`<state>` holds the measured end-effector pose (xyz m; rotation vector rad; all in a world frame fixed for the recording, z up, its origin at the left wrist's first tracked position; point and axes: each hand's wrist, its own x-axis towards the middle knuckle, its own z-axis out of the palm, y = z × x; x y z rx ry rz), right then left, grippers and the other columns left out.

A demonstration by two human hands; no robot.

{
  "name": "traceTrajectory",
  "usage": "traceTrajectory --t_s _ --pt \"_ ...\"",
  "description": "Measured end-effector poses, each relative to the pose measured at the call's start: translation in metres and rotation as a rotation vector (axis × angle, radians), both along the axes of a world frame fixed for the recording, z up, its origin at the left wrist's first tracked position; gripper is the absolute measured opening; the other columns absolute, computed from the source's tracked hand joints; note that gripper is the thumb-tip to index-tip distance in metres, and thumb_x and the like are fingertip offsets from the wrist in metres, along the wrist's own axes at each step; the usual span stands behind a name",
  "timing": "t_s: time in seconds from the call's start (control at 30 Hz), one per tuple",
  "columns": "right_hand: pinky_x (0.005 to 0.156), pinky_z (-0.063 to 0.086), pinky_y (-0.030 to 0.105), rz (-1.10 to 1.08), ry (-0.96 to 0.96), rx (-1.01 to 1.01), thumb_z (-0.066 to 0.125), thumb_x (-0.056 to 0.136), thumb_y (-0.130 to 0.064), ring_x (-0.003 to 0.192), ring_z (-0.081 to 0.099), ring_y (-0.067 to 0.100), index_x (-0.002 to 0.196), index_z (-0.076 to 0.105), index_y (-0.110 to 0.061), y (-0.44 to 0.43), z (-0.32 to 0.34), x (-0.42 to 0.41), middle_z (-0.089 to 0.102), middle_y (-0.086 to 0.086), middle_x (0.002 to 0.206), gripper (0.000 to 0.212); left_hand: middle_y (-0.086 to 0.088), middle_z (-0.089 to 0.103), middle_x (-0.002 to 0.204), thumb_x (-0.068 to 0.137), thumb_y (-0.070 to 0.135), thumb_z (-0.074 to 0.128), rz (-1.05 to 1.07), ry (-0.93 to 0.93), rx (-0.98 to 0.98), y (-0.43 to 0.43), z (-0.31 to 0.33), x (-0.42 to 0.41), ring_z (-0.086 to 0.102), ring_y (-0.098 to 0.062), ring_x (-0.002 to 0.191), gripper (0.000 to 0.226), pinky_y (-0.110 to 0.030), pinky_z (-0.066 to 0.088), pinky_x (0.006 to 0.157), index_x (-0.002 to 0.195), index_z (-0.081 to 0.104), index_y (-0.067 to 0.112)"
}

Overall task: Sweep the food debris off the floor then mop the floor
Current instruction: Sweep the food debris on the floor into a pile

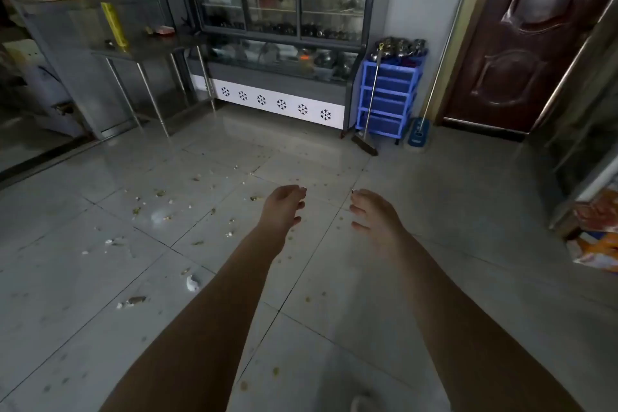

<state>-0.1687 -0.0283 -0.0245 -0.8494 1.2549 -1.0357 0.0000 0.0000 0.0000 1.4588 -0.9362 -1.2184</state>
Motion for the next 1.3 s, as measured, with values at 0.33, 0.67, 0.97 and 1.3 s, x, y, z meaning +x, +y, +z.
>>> traceTrajectory --t_s 0.33,0.67,0.97,1.3 --pt "0.088 0.044 0.035 -0.043 -0.032 0.020 0.058 0.091 -0.022 0.114 0.051 0.015 0.139 0.042 -0.010 -0.089 -0.007 -0.068 0.052 0.006 0.134 0.052 -0.007 0.060 0.115 0.092 0.020 0.054 0.015 0.050 0.011 -0.101 -0.011 -0.062 0.057 -0.019 0.106 0.032 -0.034 0.047 0.089 0.122 0.054 0.008" --pt "0.094 0.044 0.036 -0.093 -0.020 0.029 0.059 0.090 -0.020 0.116 0.052 0.015 0.137 0.044 -0.011 -0.182 -0.009 -0.146 0.052 0.005 0.134 0.050 -0.005 0.060 0.114 0.092 0.020 0.054 -0.004 0.082 0.019 -0.198 -0.016 -0.145 0.059 -0.016 0.101 0.030 -0.033 0.047 0.084 0.121 0.051 0.012" --pt "0.095 0.041 0.035 -0.147 -0.060 0.028 0.058 0.091 -0.019 0.124 0.049 0.020 0.139 0.041 -0.009 -0.249 -0.005 -0.191 0.050 0.008 0.137 0.052 -0.006 0.060 0.115 0.094 0.020 0.051 -0.051 0.051 0.024 -0.277 -0.010 -0.190 0.057 -0.018 0.104 0.035 -0.034 0.048 0.090 0.127 0.049 0.008" --pt "0.099 0.043 0.037 -0.234 -0.036 0.071 0.053 0.094 -0.015 0.123 0.050 0.020 0.138 0.043 -0.008 -0.381 -0.012 -0.217 0.052 0.010 0.132 0.045 -0.009 0.059 0.115 0.093 0.019 0.053 -0.127 0.070 0.051 -0.417 -0.019 -0.224 0.056 -0.019 0.105 0.030 -0.033 0.047 0.088 0.120 0.054 0.007"
